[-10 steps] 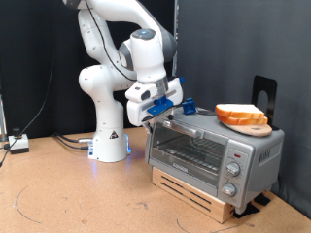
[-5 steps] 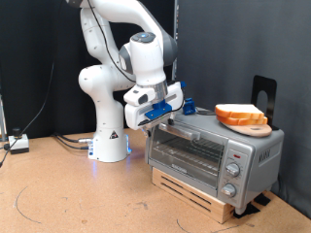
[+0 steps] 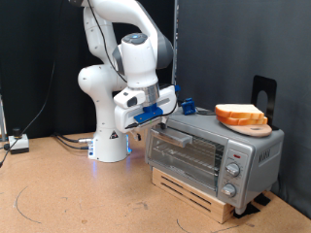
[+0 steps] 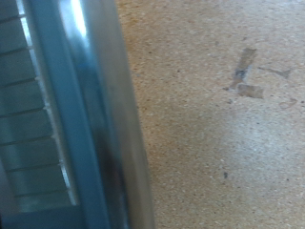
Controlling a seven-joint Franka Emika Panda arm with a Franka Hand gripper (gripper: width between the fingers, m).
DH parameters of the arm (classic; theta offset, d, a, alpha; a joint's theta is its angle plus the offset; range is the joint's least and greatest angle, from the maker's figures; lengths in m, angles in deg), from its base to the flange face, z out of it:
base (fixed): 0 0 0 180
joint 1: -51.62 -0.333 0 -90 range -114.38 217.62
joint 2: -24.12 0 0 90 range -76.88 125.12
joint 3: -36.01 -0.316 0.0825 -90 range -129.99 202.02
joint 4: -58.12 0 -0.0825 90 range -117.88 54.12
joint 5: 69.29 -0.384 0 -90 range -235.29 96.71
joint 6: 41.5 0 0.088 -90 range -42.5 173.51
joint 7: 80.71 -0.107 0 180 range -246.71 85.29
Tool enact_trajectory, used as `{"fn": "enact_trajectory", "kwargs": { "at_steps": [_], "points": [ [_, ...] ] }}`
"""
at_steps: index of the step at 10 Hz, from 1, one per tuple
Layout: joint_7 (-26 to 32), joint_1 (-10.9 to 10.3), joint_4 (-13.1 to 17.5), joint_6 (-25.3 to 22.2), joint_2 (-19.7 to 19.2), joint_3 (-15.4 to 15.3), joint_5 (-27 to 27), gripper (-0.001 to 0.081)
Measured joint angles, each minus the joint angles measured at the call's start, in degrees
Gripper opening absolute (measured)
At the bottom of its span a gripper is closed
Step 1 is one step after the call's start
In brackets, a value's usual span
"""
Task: Make a piece of toast with the oven
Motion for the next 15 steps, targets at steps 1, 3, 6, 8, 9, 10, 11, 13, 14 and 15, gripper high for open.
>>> {"fn": "enact_trajectory", "kwargs": {
  "at_steps": [1,3,6,8,9,10,11,13,14,15],
  "points": [
    [0.2,0.5,0.5,0.0,-0.8,0.5,0.3,0.0809],
    [0.3,1.5,1.5,0.1,-2.6,1.1,0.7,0.0809],
    [0.2,2.3,2.7,2.5,-6.5,1.7,0.7,0.0809],
    [0.0,2.3,3.7,4.2,-9.9,2.3,-0.7,0.0809],
    [0.1,2.4,4.5,4.7,-11.4,2.6,-1.4,0.0809],
    [0.6,2.4,5.3,5.5,-12.6,2.8,-2.2,0.0809],
    [1.5,2.4,5.9,6.5,-13.8,2.9,-2.9,0.0809],
    [2.9,2.5,6.6,9.6,-15.8,3.2,-2.8,0.0809],
    [3.0,2.6,6.7,11.3,-17.1,3.4,-2.0,0.0809],
    [3.0,3.0,6.9,12.7,-18.5,3.5,-1.0,0.0809]
  ]
}}
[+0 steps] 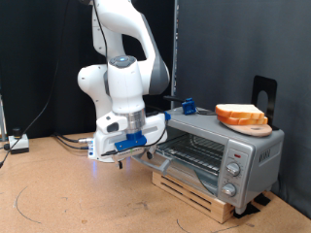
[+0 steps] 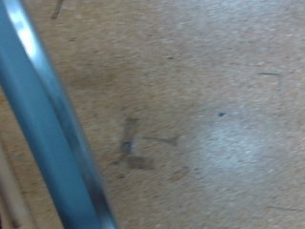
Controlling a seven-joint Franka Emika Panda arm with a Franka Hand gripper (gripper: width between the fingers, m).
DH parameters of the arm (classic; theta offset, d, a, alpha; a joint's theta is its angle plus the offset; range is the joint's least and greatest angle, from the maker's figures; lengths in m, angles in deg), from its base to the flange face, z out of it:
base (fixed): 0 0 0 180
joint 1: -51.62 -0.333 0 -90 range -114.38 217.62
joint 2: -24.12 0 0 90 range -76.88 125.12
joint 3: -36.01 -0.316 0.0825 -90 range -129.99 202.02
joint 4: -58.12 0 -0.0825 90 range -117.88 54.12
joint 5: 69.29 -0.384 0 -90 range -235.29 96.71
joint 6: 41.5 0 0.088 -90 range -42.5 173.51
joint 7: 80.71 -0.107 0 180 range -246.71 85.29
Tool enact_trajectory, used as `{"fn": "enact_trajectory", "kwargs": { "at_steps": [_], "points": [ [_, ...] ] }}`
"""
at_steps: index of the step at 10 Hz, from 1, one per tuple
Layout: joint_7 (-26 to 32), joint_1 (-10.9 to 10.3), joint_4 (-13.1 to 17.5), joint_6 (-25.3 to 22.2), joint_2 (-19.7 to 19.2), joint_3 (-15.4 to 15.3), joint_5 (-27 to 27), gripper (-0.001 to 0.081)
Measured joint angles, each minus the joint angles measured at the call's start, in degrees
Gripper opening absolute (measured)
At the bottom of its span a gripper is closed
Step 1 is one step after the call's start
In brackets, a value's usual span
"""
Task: Make a piece of toast with the oven
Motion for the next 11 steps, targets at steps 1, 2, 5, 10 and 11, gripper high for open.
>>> {"fn": "enact_trajectory", "kwargs": {
  "at_steps": [1,2,5,10,11],
  "points": [
    [-0.1,0.4,0.4,1.1,-1.6,0.1,0.8,0.0809],
    [-0.4,0.8,0.9,1.9,-3.4,0.3,1.2,0.0809],
    [-0.4,1.6,2.5,4.2,-9.0,0.7,1.1,0.0809],
    [-1.5,1.9,6.5,6.7,-18.4,-0.1,-4.3,0.0809],
    [-1.9,1.9,7.4,7.3,-20.0,-0.4,-5.0,0.0809]
  ]
}}
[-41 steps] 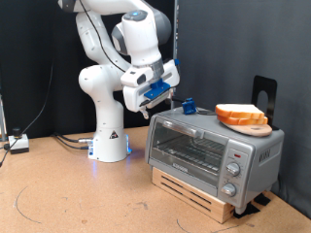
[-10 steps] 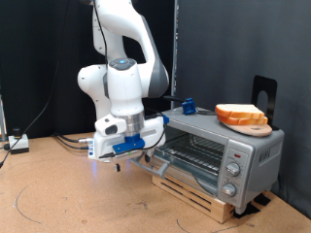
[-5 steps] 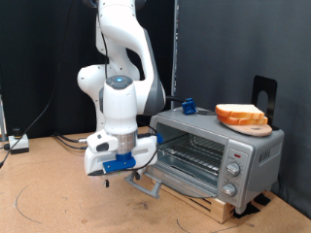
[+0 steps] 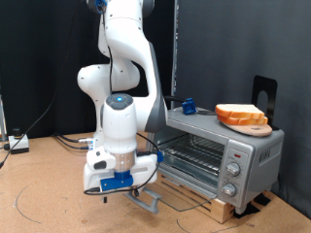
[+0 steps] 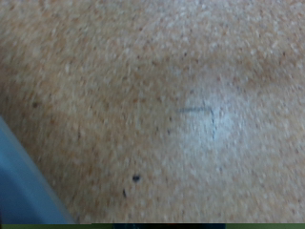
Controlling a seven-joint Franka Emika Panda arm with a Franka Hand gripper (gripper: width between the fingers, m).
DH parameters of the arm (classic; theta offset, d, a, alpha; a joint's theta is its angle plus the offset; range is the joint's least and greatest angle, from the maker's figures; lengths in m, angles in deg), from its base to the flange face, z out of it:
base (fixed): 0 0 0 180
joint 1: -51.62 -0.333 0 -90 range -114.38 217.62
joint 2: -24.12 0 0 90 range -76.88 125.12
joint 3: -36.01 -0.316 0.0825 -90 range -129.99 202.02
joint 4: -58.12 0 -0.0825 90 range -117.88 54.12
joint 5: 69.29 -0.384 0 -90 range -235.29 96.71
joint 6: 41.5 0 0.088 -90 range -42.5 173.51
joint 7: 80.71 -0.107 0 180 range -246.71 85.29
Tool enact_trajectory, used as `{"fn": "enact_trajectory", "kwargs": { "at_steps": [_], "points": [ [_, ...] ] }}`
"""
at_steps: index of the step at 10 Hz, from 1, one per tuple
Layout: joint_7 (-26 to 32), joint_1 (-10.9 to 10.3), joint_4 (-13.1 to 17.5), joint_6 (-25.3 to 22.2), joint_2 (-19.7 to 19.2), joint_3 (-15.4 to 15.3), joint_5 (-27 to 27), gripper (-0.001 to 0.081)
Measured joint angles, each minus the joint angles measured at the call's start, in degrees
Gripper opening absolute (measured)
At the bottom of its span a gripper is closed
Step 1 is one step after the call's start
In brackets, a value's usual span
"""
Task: Make a piece of toast with the oven
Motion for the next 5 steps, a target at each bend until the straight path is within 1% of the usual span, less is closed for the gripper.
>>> {"fn": "enact_trajectory", "kwargs": {
  "at_steps": [2,4,5],
  "points": [
    [0.0,0.0,1.3,0.8,-2.3,-0.8,-1.2,0.0809],
    [1.2,0.2,1.1,2.2,-2.9,-0.8,-1.2,0.0809],
    [2.6,0.7,0.7,3.3,-2.9,-0.4,-1.2,0.0809]
  ]
}}
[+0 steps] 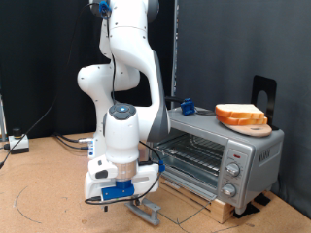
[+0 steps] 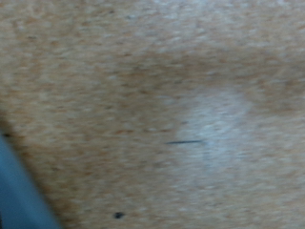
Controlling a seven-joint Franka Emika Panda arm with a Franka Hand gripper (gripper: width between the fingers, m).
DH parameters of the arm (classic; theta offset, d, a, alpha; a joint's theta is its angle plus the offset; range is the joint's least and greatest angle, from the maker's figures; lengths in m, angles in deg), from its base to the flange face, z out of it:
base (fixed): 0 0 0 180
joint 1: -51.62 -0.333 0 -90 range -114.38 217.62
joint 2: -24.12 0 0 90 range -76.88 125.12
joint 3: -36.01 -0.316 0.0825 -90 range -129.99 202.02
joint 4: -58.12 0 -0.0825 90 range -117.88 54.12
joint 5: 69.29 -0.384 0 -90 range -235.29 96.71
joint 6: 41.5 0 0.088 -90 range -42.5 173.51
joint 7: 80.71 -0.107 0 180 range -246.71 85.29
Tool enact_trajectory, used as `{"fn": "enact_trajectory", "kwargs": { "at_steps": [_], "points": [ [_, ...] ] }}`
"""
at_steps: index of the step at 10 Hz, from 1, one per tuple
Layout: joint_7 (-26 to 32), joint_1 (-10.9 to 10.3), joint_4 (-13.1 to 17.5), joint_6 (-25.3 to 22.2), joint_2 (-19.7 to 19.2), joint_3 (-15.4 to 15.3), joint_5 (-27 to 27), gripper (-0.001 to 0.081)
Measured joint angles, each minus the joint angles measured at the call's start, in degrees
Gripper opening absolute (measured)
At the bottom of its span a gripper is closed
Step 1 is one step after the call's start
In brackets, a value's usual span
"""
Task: Make a piece of toast with the oven
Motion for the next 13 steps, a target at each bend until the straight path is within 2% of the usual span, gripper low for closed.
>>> {"fn": "enact_trajectory", "kwargs": {
  "at_steps": [2,5,6,7,8,10,12,13],
  "points": [
    [1.5,1.7,-0.2,0.4,1.0,1.4,-0.1,0.0809],
    [8.1,5.3,0.1,-1.9,5.4,1.4,-5.2,0.0809],
    [9.0,5.9,0.0,-3.6,7.4,1.4,-5.5,0.0809],
    [8.7,5.8,-0.1,-3.6,7.3,1.4,-5.0,0.0809],
    [11.4,6.0,0.0,-5.5,7.6,0.8,-7.8,0.0809],
    [23.7,6.9,0.9,-15.0,10.8,-0.5,-17.6,0.0809],
    [34.2,8.1,2.0,-26.3,14.6,-0.4,-22.9,0.0809],
    [37.5,8.5,2.4,-30.2,16.4,-0.1,-24.4,0.0809]
  ]
}}
